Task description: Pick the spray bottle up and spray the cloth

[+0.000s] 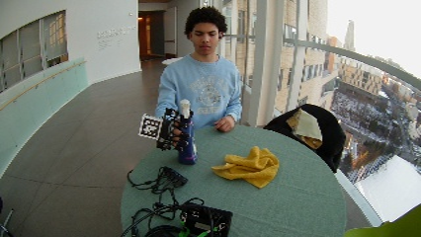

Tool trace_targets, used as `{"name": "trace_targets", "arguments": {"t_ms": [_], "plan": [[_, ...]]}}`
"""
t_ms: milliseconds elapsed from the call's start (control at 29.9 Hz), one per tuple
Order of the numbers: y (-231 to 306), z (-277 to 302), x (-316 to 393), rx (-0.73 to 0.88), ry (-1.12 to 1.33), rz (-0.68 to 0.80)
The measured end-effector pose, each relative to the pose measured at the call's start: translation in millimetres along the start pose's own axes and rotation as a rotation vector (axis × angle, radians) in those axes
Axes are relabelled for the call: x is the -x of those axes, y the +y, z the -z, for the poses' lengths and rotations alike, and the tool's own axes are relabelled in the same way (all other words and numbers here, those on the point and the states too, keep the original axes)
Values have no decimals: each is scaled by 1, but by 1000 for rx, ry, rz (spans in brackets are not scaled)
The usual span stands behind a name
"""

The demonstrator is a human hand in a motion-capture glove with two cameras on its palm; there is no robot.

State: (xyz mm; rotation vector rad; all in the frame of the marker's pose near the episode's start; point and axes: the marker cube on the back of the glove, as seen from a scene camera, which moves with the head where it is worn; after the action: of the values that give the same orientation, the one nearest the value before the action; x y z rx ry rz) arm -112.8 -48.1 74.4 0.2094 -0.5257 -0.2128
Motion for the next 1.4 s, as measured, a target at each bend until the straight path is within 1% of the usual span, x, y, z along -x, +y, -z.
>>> {"name": "trace_targets", "arguments": {"t_ms": [100,234,368,435,602,769,869,936,1036,1070,1170,1404], "plan": [[5,1,2,9,20,6],[7,2,5,33,29,-41],[-8,-2,3,-50,19,-8],[-12,-2,1,-57,-2,7],[-4,0,1,9,-64,-47],[-5,-2,5,-47,-52,-79],[-9,-3,7,-47,-44,-88],[-14,-4,9,-41,-36,-77],[-28,-6,17,-30,-28,-21],[-33,-7,21,-12,-29,-19],[-44,-11,37,94,-31,-82],[-67,-33,62,432,-12,-147]]}}
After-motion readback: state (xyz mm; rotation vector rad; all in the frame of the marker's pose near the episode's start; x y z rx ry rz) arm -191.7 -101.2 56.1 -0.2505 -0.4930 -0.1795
